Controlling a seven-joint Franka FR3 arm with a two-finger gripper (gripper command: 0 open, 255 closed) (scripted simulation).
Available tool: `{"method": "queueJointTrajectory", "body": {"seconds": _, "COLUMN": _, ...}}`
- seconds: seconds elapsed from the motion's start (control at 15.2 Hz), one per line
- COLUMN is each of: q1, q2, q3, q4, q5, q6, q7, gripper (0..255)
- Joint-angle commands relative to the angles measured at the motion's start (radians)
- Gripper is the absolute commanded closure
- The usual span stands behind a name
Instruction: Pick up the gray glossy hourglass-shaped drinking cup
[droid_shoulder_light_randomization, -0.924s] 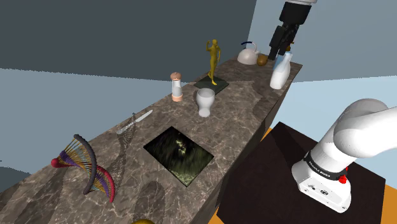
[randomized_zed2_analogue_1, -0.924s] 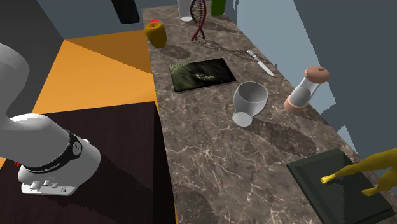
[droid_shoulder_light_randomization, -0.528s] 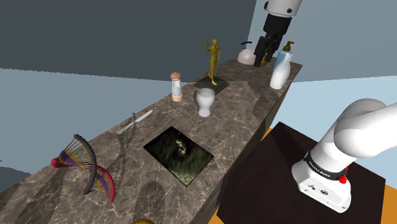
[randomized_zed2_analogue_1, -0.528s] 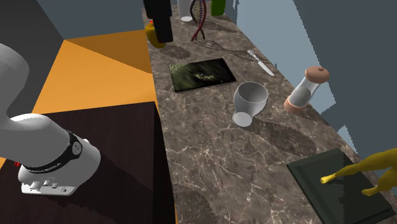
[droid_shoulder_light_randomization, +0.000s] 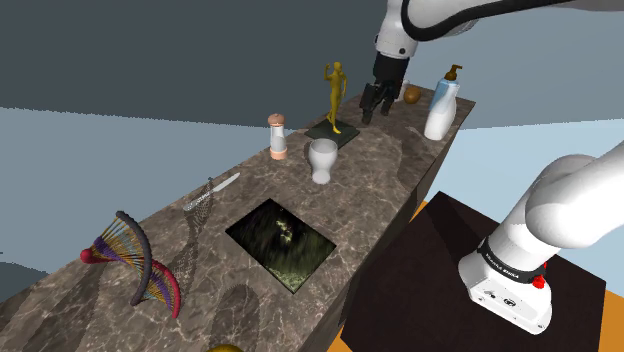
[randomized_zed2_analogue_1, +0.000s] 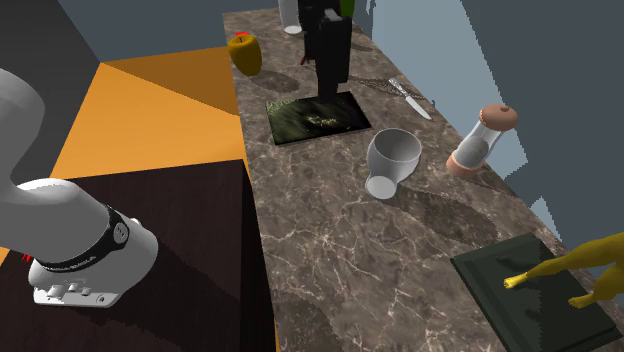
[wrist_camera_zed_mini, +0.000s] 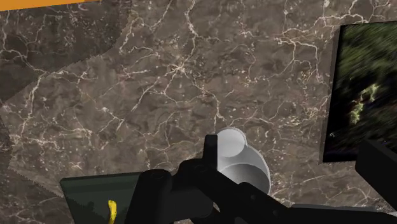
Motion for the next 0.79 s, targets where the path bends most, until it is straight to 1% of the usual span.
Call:
{"method": "queueJointTrajectory", "body": {"seconds": 0.0, "q1": 0.002, "q2": 0.068, "q3": 0.01, "q4": 0.01, "q5": 0.002, "q6": 0.061, "q7": 0.008, "gripper": 0}}
{"method": "queueJointTrajectory", "body": {"seconds": 0.33, "q1": 0.01, "q2": 0.245, "q3": 0.036, "q4": 0.068, "q5": -0.001, "q6": 0.183, "q7": 0.036, "gripper": 0}}
{"method": "queueJointTrajectory", "body": {"seconds": 0.73, "q1": 0.023, "q2": 0.469, "q3": 0.057, "q4": 0.183, "q5": -0.023, "q6": 0.296, "q7": 0.077, "gripper": 0}}
